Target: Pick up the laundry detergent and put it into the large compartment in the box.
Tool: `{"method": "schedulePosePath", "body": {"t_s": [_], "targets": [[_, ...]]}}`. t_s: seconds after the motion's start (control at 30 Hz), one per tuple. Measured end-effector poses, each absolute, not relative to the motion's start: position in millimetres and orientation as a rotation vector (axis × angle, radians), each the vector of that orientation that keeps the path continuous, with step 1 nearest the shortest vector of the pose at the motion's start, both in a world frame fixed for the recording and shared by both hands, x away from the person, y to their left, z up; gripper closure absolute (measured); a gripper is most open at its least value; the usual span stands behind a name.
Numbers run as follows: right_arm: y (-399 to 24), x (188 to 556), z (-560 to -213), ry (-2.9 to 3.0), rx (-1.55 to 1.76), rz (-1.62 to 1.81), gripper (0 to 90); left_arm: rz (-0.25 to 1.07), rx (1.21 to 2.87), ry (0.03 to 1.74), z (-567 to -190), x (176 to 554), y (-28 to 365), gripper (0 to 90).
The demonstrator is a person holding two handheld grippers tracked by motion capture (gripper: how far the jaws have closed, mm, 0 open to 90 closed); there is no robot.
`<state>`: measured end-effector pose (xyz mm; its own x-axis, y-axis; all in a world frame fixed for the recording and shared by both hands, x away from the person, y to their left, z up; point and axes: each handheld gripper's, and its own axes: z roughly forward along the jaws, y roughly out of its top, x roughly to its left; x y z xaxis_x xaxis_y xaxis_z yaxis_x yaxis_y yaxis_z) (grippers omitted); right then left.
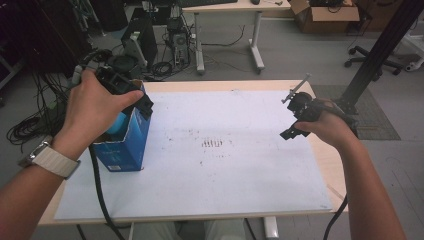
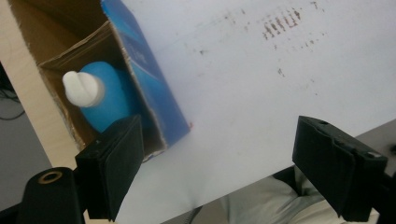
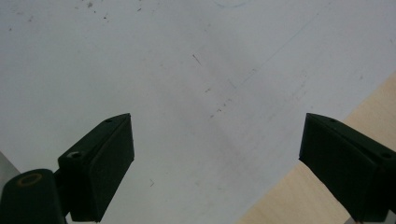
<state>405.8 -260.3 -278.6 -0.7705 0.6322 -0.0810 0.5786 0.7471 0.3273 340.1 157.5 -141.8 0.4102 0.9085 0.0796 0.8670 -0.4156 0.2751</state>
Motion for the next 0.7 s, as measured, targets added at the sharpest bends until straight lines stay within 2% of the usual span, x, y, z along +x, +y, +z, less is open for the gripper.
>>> {"method": "schedulePosePath", "body": {"t_s": [0.33, 0.7], "targets": [[-264.5, 405.0, -277.1, 2.751, 0.981, 0.425, 9.9, 0.325, 2.543, 1.454, -145.7, 329.0, 130.3, 9.5], [-262.2, 405.1, -278.6, 2.751, 0.977, 0.427, 9.9, 0.292, 2.584, 1.361, -150.8, 323.0, 112.8, 7.8]]}}
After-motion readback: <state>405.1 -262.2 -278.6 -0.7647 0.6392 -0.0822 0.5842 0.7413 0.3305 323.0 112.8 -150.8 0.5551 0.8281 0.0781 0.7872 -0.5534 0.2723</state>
